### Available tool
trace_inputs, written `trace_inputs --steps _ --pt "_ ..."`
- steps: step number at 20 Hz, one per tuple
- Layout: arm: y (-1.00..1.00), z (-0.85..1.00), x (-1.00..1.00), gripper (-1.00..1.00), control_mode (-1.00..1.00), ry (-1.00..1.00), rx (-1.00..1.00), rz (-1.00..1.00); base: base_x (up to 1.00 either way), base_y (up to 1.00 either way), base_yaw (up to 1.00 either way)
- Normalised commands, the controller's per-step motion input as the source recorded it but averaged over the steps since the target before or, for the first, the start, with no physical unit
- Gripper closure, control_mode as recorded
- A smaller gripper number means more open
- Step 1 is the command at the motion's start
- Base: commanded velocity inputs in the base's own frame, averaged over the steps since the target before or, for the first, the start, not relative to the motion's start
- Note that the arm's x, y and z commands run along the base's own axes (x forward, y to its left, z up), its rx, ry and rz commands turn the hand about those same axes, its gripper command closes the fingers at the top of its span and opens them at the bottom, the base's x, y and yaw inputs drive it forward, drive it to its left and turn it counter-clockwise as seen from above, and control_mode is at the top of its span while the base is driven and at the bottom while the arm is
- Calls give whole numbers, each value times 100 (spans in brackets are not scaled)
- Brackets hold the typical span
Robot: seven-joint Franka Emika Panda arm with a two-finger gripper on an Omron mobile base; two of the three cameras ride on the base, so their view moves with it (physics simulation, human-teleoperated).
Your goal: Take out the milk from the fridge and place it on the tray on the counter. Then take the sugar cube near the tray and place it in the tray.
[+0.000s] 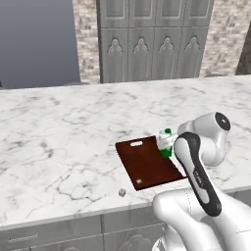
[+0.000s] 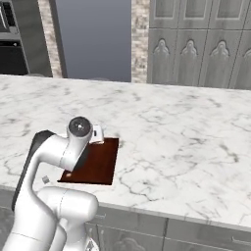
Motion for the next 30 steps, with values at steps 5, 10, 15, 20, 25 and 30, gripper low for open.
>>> trace_inputs --steps 5,10,15,20,25,30 --pt "9 -32 51 100 -100 -8 0 14 0 0 0" --pt "0 -13 54 100 -100 -1 1 32 0 0 0" --pt "0 -4 47 100 -100 2 0 38 0 0 0" --pt "0 -16 41 100 -100 1 0 29 0 0 0" --pt "0 -20 33 100 -100 1 0 16 0 0 0" --pt "10 -28 28 100 -100 0 0 0 0 0 0"
